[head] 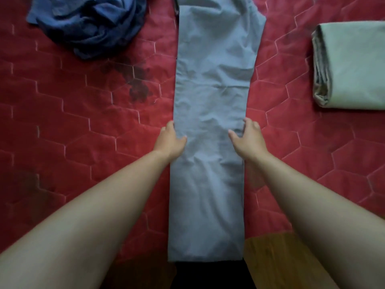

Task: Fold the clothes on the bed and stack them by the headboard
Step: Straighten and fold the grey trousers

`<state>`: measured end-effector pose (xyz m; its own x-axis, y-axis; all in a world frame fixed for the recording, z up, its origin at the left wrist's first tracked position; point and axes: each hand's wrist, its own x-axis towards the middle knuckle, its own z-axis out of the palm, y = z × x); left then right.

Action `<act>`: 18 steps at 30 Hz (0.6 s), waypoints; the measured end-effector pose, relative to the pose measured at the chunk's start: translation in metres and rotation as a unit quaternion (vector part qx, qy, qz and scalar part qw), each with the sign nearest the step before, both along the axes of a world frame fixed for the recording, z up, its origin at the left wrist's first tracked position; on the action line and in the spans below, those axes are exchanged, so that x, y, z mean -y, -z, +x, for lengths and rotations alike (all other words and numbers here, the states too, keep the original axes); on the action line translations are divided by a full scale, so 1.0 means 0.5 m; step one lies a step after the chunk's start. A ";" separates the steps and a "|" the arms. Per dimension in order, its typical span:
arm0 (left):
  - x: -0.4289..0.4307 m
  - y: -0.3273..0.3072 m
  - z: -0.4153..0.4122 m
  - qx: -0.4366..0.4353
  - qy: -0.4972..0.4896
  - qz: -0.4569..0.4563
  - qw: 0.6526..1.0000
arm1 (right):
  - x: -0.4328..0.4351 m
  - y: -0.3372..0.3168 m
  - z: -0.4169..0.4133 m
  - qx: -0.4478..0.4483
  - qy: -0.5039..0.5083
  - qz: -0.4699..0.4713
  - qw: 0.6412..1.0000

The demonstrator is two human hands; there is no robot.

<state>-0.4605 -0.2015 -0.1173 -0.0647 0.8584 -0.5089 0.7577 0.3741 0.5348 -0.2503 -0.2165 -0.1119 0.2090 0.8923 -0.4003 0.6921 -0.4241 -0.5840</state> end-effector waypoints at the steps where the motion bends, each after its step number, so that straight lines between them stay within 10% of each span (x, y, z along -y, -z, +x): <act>1: -0.036 0.007 0.008 -0.001 -0.006 0.014 1.000 | -0.040 0.009 0.004 0.000 0.005 0.007 1.000; 18: -0.157 -0.079 0.047 0.111 -0.018 0.186 0.976 | -0.150 -0.063 0.084 -0.146 0.021 0.151 0.977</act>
<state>-0.4370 -0.1228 -0.0776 -0.0212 0.9855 -0.1682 0.5985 0.1473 0.7874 -0.2081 -0.1417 -0.0802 0.1635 0.9722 -0.1675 0.4626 -0.2255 -0.8574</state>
